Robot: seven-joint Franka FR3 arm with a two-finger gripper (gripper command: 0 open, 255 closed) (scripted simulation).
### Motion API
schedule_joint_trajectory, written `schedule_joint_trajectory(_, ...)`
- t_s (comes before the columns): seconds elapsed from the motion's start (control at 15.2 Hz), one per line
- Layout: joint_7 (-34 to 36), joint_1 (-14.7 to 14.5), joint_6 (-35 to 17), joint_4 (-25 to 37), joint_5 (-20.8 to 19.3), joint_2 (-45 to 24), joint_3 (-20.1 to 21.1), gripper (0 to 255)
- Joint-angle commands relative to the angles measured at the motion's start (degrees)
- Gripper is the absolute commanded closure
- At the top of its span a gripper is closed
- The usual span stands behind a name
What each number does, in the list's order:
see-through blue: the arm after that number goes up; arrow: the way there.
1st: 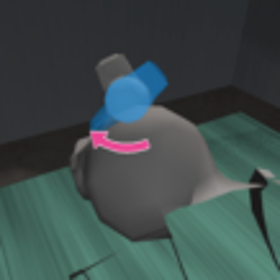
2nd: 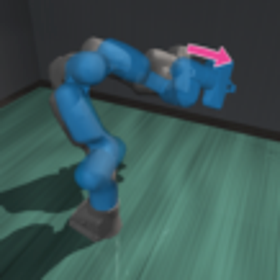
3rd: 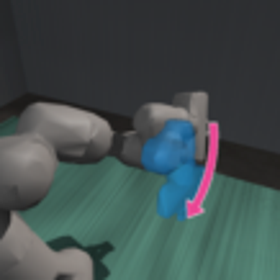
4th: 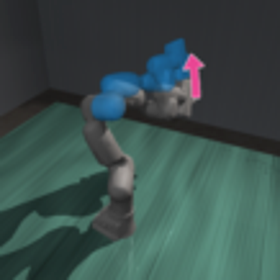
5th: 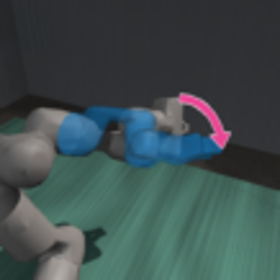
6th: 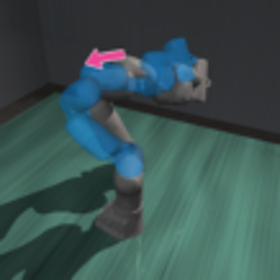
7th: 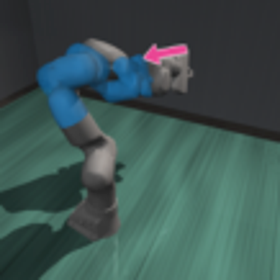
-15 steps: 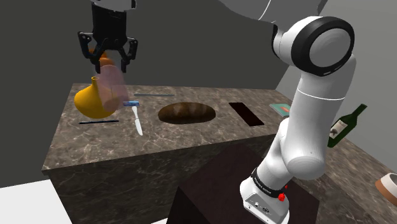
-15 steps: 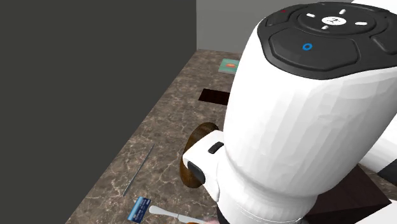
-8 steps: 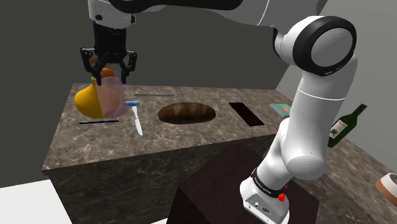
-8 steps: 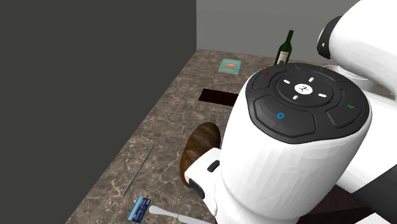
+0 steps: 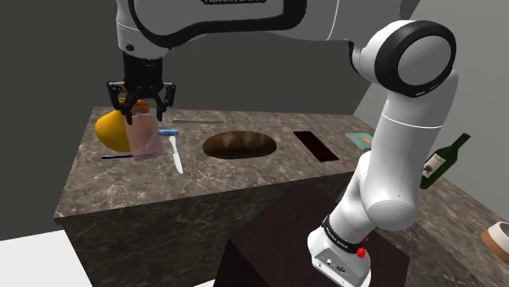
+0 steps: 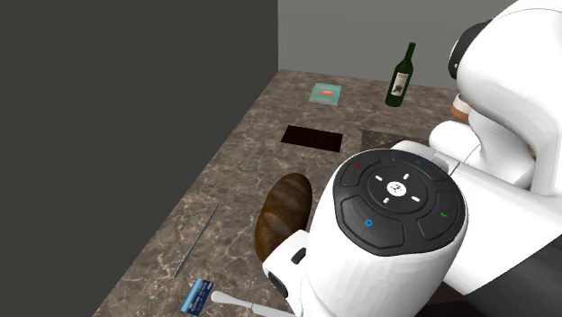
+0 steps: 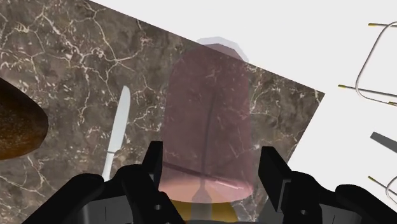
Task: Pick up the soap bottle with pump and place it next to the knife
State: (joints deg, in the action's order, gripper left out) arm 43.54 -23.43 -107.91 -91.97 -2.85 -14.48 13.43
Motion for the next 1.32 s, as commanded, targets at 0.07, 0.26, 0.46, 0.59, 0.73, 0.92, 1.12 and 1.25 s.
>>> schedule_joint_trajectory(0.07, 0.2, -0.1, -2.2, -1.8, -0.1, -0.3, 0.0, 255)
schedule_joint_trajectory(0.26, 0.3, -0.1, -4.4, -3.6, -0.2, -0.7, -0.1, 255)
schedule_joint_trajectory(0.46, 0.3, -0.1, -6.5, -5.3, -0.4, -1.2, -0.1, 255)
schedule_joint_trajectory(0.59, 0.4, -0.1, -7.9, -6.3, -0.5, -1.6, -0.1, 255)
schedule_joint_trajectory(0.73, 0.5, -0.1, -9.3, -7.3, -0.6, -2.0, -0.2, 255)
schedule_joint_trajectory(0.92, 0.6, -0.1, -11.4, -8.6, -0.9, -2.8, -0.3, 255)
schedule_joint_trajectory(1.12, 0.8, -0.2, -13.4, -9.8, -1.1, -3.6, -0.4, 255)
schedule_joint_trajectory(1.25, 0.9, -0.2, -14.7, -10.6, -1.3, -4.2, -0.4, 255)
